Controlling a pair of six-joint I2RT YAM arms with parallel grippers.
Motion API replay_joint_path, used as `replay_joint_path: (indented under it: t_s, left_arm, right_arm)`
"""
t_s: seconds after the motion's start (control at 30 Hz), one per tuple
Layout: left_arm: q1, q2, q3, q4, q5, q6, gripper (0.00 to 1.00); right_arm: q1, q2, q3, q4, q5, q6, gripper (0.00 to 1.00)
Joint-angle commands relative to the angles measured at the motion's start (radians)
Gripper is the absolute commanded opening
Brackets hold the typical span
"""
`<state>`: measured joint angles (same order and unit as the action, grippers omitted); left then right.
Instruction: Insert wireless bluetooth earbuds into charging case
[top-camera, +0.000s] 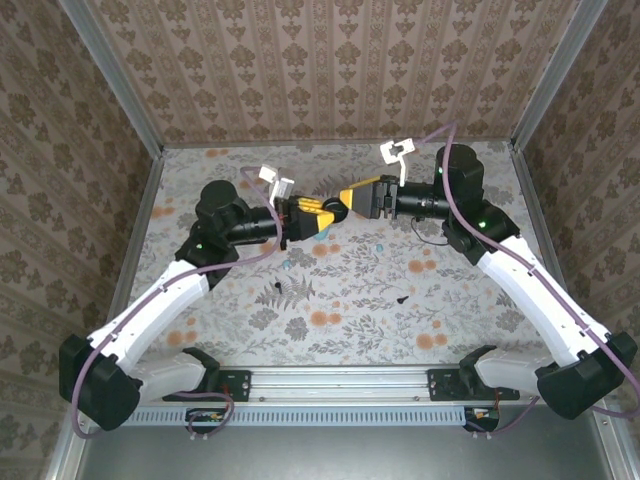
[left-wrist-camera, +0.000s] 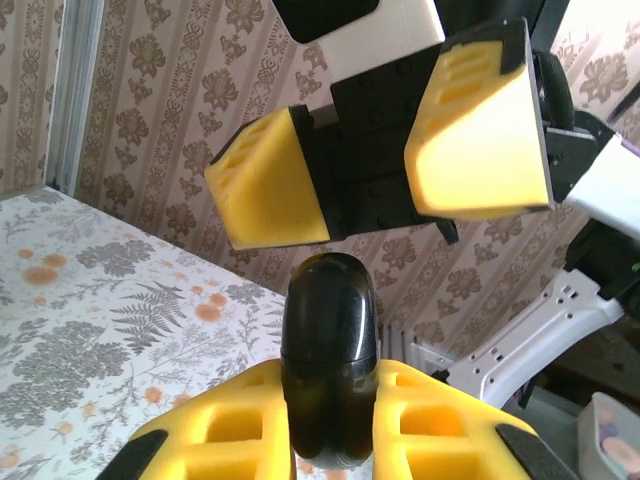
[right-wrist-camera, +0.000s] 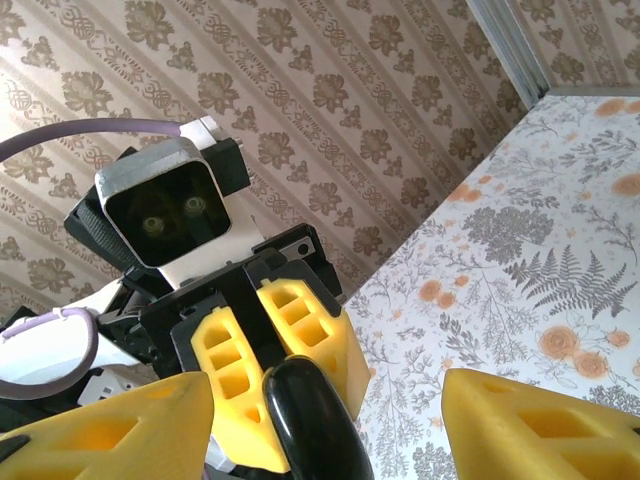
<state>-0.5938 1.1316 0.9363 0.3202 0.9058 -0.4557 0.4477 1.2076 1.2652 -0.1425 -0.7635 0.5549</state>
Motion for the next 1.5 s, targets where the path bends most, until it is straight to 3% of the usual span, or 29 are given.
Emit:
replay_joint_path:
  t_s: [0.0,0.3,0.87,1.23,1.47]
  left_arm:
    - [0.014,-0.024,-0.012,-0.023,0.047,0.103,0.00]
    - [0.032,-0.021,-0.017,-0.012,0.109,0.094,0.00]
    - [0.048,-0.036,-0.019,0.097,0.164,-0.014,0.00]
    - [0.050,-0.073,-0.046,0.099,0.156,-0.011,0.00]
    - [0.064,-0.115,-0.081,0.067,0.096,0.010,0.00]
  right_arm:
    - [0.003,0.028,0.033,-0.026,-0.059,-0.033,0.63]
    - [0.054,0.058,0.033,0.031,-0.156,-0.026,0.66]
    - [0.050,0.101,0.036,-0.059,-0.123,-0.096,0.62]
    - [-0.009,0.136,0.053,-0.018,-0.095,-0.029,0.59]
    - [-0.009,0.141,0.061,-0.028,-0.089,-0.003,0.58]
